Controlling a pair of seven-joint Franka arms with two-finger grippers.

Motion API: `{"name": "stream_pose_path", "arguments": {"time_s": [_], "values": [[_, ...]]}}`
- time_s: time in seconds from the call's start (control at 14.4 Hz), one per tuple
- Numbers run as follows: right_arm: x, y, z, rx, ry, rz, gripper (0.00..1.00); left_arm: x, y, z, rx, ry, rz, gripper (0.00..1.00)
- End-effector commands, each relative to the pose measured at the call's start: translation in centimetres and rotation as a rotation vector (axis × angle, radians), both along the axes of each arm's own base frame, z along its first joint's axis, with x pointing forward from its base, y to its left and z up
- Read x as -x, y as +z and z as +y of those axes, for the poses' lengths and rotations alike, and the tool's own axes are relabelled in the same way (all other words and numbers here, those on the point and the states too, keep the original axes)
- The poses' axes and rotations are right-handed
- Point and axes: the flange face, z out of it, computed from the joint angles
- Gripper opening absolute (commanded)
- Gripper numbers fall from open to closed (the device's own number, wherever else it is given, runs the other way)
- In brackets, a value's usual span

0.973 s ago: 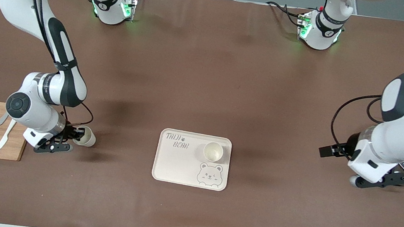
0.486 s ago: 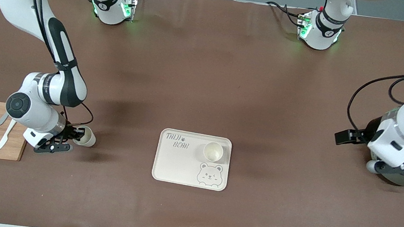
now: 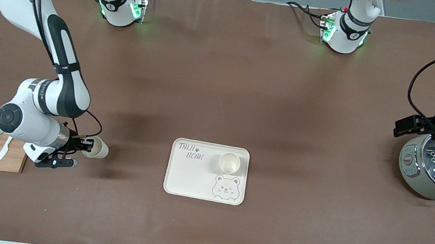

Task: Place white IKEA cup upright on tray with both arms
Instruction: 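Carry the held cup with the right gripper over the tray beside the first cup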

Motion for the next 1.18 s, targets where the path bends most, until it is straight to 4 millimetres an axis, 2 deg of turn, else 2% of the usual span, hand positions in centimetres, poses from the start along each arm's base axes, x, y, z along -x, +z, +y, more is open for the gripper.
{"name": "stream_pose_path", "arguments": {"time_s": [0.0, 0.21, 0.42, 0.63, 0.83, 1.11], "values": [[-0.1, 2.0, 3.6, -0.006, -0.077, 0.011, 0.0, 3.2, 1.1, 0.4, 0.019, -0.012, -0.008, 1.0], [-0.1, 4.3, 9.7, -0.004, -0.207, 0.014, 0.0, 6.0, 2.3, 1.3, 0.024, -0.064, -0.02, 1.0], [-0.1, 6.7, 14.5, -0.014, -0.315, 0.009, 0.0, 7.5, 3.9, 2.2, 0.026, -0.139, -0.045, 1.0], [0.9, 7.3, 19.3, -0.014, -0.394, 0.008, 0.0, 9.3, 3.8, 2.2, 0.023, -0.142, -0.044, 1.0], [1.2, 7.9, 23.9, -0.03, -0.459, -0.009, 0.0, 9.4, 3.7, 1.0, 0.027, -0.147, -0.041, 1.0], [1.7, 6.3, 28.7, -0.038, -0.501, -0.011, 0.0, 7.4, 5.4, -1.1, 0.028, -0.155, -0.072, 1.0]]}}
